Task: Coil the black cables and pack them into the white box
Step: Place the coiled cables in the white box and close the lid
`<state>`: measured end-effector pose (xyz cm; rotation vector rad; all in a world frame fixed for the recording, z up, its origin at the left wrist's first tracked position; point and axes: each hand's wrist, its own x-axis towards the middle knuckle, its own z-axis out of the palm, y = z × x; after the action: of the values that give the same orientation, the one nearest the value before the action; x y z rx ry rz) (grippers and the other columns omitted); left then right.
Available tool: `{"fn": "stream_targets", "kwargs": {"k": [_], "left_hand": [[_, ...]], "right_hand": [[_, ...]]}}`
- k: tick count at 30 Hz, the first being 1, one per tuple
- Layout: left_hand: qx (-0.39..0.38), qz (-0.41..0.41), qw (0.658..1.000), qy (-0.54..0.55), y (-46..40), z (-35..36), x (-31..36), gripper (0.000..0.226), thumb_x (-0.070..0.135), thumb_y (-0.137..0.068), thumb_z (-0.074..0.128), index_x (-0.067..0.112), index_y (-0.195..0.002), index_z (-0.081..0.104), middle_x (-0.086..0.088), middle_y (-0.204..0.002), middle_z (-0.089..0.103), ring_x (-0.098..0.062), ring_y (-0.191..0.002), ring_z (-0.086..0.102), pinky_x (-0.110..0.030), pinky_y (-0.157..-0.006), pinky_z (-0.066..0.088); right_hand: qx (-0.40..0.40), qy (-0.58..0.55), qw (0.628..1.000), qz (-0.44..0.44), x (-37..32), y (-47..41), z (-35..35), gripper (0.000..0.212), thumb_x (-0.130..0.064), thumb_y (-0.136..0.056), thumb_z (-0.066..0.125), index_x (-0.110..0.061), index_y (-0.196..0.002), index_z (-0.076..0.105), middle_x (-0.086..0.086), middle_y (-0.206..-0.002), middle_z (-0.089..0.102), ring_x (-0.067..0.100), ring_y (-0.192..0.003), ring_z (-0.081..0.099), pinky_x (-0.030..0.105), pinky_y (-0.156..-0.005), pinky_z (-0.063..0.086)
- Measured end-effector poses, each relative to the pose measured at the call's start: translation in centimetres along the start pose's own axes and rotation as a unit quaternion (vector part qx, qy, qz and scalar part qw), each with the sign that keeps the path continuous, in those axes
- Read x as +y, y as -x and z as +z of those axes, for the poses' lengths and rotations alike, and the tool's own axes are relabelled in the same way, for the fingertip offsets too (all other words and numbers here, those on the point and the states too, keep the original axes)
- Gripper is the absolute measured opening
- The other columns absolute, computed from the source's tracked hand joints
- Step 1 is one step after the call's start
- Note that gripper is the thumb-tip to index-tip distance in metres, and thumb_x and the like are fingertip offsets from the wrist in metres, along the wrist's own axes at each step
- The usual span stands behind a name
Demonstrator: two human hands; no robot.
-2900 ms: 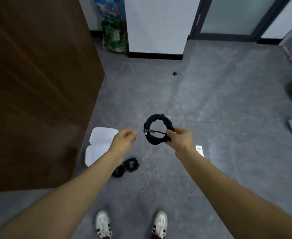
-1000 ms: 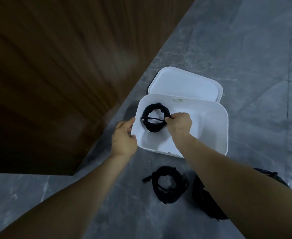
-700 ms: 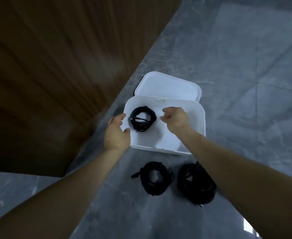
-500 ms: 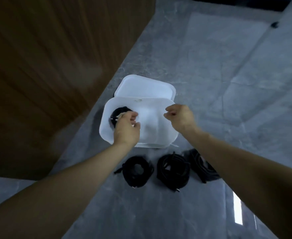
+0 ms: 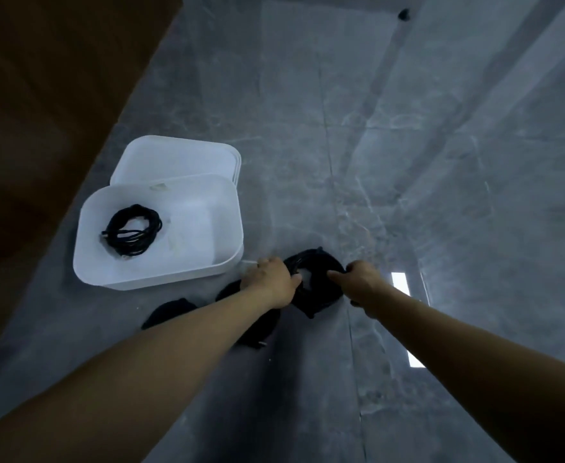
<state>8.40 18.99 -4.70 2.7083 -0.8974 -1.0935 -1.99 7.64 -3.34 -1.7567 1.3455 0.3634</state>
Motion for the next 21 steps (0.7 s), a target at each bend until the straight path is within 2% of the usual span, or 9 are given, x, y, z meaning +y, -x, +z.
{"fn": "stream_targets", "kwargs": {"k": [2,5,7,9,12,15,16,18,21], "left_hand": [[-0.003,0.001,1.0,0.002,-0.4,0.4,0.6,0.06,0.046,-0.097,0.041,0.001,-0.136,0.036,-0.02,-0.142,0.039,-0.035,-0.128,0.042,-0.04,-0.103,0.036],[0.023,-0.002,0.998,0.051,-0.6,0.5,0.8,0.054,0.039,-0.094,0.051,0.0,-0.13,0.043,-0.019,-0.136,0.047,-0.034,-0.121,0.049,-0.038,-0.097,0.043],[0.047,0.004,0.992,0.118,-0.8,0.5,0.7,0.056,0.038,-0.091,0.057,0.001,-0.131,0.042,-0.018,-0.135,0.047,-0.034,-0.121,0.049,-0.039,-0.098,0.043],[0.076,0.03,0.973,0.215,-1.0,0.1,0.7,0.06,0.034,-0.088,0.063,0.002,-0.133,0.04,-0.017,-0.136,0.045,-0.032,-0.122,0.048,-0.04,-0.102,0.04],[0.123,0.096,0.917,0.366,-0.4,-1.5,1.5,0.058,0.023,-0.085,0.068,0.004,-0.132,0.04,-0.01,-0.128,0.046,-0.027,-0.119,0.05,-0.037,-0.104,0.039],[0.15,0.109,0.858,0.479,0.4,-4.0,1.2,0.061,0.017,-0.084,0.069,0.01,-0.136,0.039,0.0,-0.124,0.043,-0.021,-0.115,0.051,-0.039,-0.104,0.042],[0.16,0.109,0.839,0.509,0.6,-4.9,0.6,0.06,0.015,-0.084,0.069,0.012,-0.136,0.039,0.001,-0.123,0.043,-0.021,-0.114,0.051,-0.042,-0.103,0.043],[0.185,0.105,0.799,0.562,1.0,-6.6,-1.1,0.058,0.008,-0.084,0.069,0.011,-0.134,0.041,0.0,-0.12,0.045,-0.024,-0.114,0.053,-0.047,-0.099,0.046],[0.208,0.06,0.738,0.64,1.3,-8.8,-5.1,0.053,0.002,-0.085,0.066,0.004,-0.131,0.04,-0.007,-0.126,0.05,-0.026,-0.113,0.055,-0.041,-0.089,0.052]], "right_hand": [[-0.013,-0.057,0.998,0.008,0.7,-0.5,0.6,0.035,-0.022,-0.091,0.059,0.004,-0.115,0.054,0.022,-0.103,0.061,0.027,-0.078,0.056,0.035,-0.068,0.048],[-0.004,-0.125,0.992,0.007,1.1,-0.6,0.9,0.027,-0.005,-0.088,0.06,0.007,-0.112,0.057,0.024,-0.098,0.061,0.034,-0.088,0.061,0.043,-0.081,0.054],[-0.001,-0.164,0.986,0.006,1.1,-0.5,0.4,0.021,-0.002,-0.087,0.06,0.005,-0.107,0.059,0.021,-0.088,0.06,0.034,-0.084,0.06,0.043,-0.077,0.054],[0.013,-0.199,0.98,-0.005,0.7,-0.3,-0.6,0.018,-0.001,-0.087,0.059,0.004,-0.105,0.06,0.016,-0.078,0.057,0.031,-0.077,0.059,0.037,-0.068,0.053],[0.044,-0.247,0.967,-0.04,-0.8,0.1,-2.3,0.018,-0.002,-0.09,0.056,0.005,-0.106,0.06,0.016,-0.078,0.057,0.026,-0.066,0.057,0.032,-0.061,0.051],[0.047,-0.302,0.949,-0.077,-3.7,1.2,-3.3,0.014,0.0,-0.09,0.056,0.001,-0.103,0.06,0.015,-0.08,0.058,0.024,-0.066,0.057,0.029,-0.057,0.052],[0.037,-0.323,0.942,-0.09,-4.9,1.7,-3.4,0.013,0.0,-0.09,0.057,0.0,-0.102,0.06,0.014,-0.079,0.059,0.025,-0.068,0.059,0.029,-0.059,0.053],[0.008,-0.361,0.926,-0.108,-7.3,2.8,-3.1,0.011,-0.001,-0.089,0.058,-0.001,-0.1,0.059,0.014,-0.082,0.061,0.029,-0.078,0.061,0.033,-0.071,0.054],[-0.047,-0.379,0.915,-0.134,-10.6,3.9,-0.7,0.004,-0.001,-0.089,0.059,0.0,-0.092,0.06,0.016,-0.092,0.062,0.03,-0.088,0.061,0.035,-0.084,0.053]]}}
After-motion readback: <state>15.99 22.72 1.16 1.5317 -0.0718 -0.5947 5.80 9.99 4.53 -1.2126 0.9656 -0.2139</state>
